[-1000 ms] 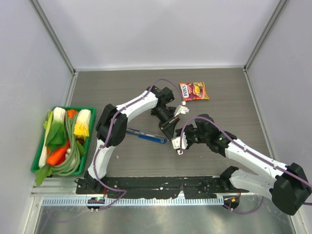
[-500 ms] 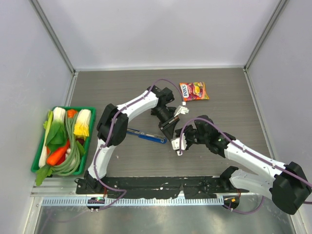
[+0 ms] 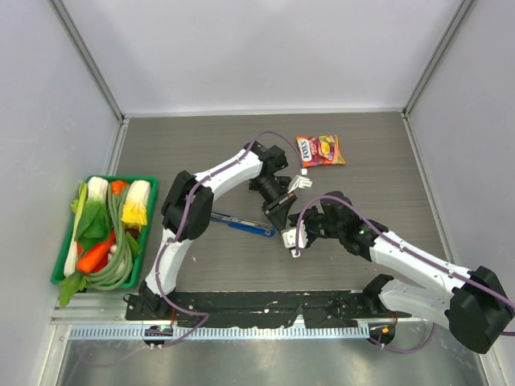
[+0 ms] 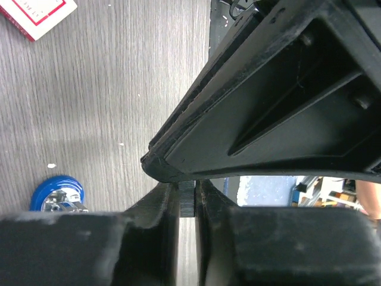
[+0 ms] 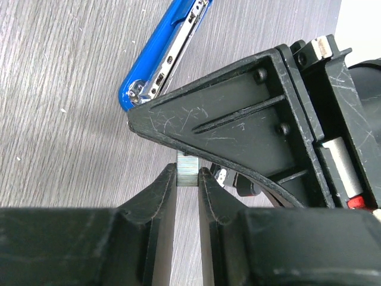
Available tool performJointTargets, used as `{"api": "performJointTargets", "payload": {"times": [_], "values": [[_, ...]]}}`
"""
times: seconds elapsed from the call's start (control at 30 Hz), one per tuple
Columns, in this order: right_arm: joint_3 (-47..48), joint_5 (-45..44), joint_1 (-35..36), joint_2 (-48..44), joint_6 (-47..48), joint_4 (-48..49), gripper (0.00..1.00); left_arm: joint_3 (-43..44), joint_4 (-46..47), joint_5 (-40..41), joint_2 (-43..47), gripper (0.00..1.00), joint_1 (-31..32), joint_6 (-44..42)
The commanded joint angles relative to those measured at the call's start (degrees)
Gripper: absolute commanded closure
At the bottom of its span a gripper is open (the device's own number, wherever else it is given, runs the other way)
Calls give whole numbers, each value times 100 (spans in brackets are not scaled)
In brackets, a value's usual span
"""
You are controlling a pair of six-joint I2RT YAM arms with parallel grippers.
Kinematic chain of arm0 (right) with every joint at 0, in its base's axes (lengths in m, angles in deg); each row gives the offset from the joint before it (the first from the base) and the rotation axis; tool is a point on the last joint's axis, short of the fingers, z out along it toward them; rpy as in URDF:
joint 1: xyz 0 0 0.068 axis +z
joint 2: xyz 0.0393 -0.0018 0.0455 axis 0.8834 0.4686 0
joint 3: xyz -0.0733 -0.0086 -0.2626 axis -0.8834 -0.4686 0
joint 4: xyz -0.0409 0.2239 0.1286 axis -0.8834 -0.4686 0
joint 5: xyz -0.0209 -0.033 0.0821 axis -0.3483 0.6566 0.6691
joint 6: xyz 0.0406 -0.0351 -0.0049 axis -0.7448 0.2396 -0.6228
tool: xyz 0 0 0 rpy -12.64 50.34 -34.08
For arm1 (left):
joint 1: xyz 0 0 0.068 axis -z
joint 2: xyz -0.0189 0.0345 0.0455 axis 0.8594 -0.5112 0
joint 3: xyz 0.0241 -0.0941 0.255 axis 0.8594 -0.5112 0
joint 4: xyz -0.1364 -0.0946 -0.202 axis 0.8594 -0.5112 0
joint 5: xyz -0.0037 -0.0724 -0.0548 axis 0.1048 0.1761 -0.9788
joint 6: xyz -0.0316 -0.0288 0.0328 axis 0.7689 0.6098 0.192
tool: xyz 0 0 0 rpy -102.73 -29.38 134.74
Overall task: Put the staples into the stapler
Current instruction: Pick up the staple from the staple box, then adjust the stapler at the center of the board.
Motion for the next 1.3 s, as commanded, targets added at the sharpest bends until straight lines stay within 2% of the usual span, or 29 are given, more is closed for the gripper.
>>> {"api": "performJointTargets", "payload": {"times": [0.0, 0.07, 0.1, 0.17, 0.2, 0.23, 0.27, 0.47, 0.63, 0.77, 0.83, 1.03, 1.27], "values": [[24, 10, 35, -27, 3, 184, 84, 195, -144, -141, 23, 68, 8, -138], [50, -7, 26, -54, 3, 123, 84, 195, -109, -45, 41, 54, -1, -138], [59, -51, 35, -62, 12, 105, 84, 195, -74, -1, 93, 40, -9, -120], [112, -95, 35, -115, 47, -44, 84, 203, -13, 166, 172, 23, -36, -68], [129, -130, 26, -124, 47, -105, 84, 204, 57, 210, 277, 11, -106, -50], [138, -148, 35, -141, 38, -184, 84, 186, 93, 245, 348, 3, -141, 3], [182, -165, 35, -159, 47, -237, 84, 186, 137, 324, 410, 0, -202, 29], [463, -446, 35, -238, -427, -738, 85, 213, 374, 965, 1059, 0, -765, -41], [587, -877, 35, -677, -1103, -1239, 86, -568, 901, 1914, 1841, 0, -1134, -672], [534, -1298, -17, -1029, -1665, -1284, 86, -1544, 1691, 2539, 2387, 0, -1064, -1672], [543, -1334, -166, -1134, -1781, -1266, 86, -1887, 1737, 3037, 2379, 0, -933, -1929], [648, -1273, -658, -1205, -2194, -1161, 87, -2678, 2209, 3681, 2510, 0, -625, -2299], [666, -1159, -993, -1521, -2422, -1126, 87, -3416, 2756, 3954, 2616, 0, -423, -2606]]}}
